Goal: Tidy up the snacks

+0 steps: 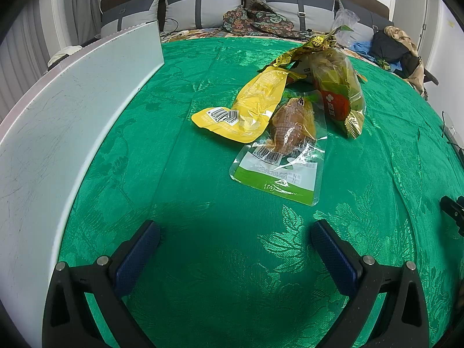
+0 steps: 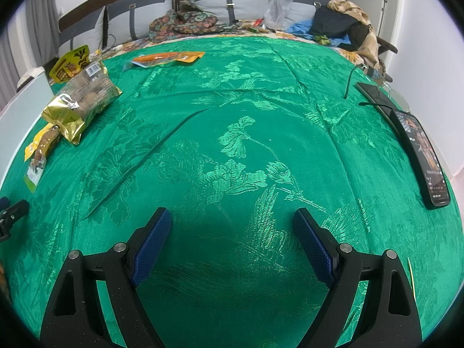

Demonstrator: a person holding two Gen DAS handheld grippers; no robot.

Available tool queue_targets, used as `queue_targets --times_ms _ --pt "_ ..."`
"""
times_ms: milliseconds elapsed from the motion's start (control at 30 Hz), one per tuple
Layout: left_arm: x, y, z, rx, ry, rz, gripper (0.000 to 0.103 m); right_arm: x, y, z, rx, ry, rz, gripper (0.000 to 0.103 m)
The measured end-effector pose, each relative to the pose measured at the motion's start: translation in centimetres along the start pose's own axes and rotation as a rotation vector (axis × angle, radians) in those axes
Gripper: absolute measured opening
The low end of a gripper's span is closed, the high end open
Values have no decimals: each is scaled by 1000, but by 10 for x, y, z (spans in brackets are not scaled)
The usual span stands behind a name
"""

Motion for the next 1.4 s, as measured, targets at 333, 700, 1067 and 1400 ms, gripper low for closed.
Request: queue_targets --times_ms 333,700,1067,1400 --pt "0 1 0 0 -1 0 103 0 0 0 0 0 0 89" --pt "-1 0 0 1 -3 -1 103 0 0 0 0 0 -1 89" --pt "-3 -1 -2 -11 13 17 103 0 0 0 0 -1 0 89" --pt "-32 -110 -7 -76 140 93 102 0 0 0 0 -1 0 89"
Point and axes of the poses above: each gripper's, at about its wrist camera, not at the fingertips, and z roughly the way its jaws point, x to its right, y to its underside, the point moved 1 cm from there along z, roughly the way its jaws point, and after that the axes turned 2 degrees about z, right-handed, at the moved point
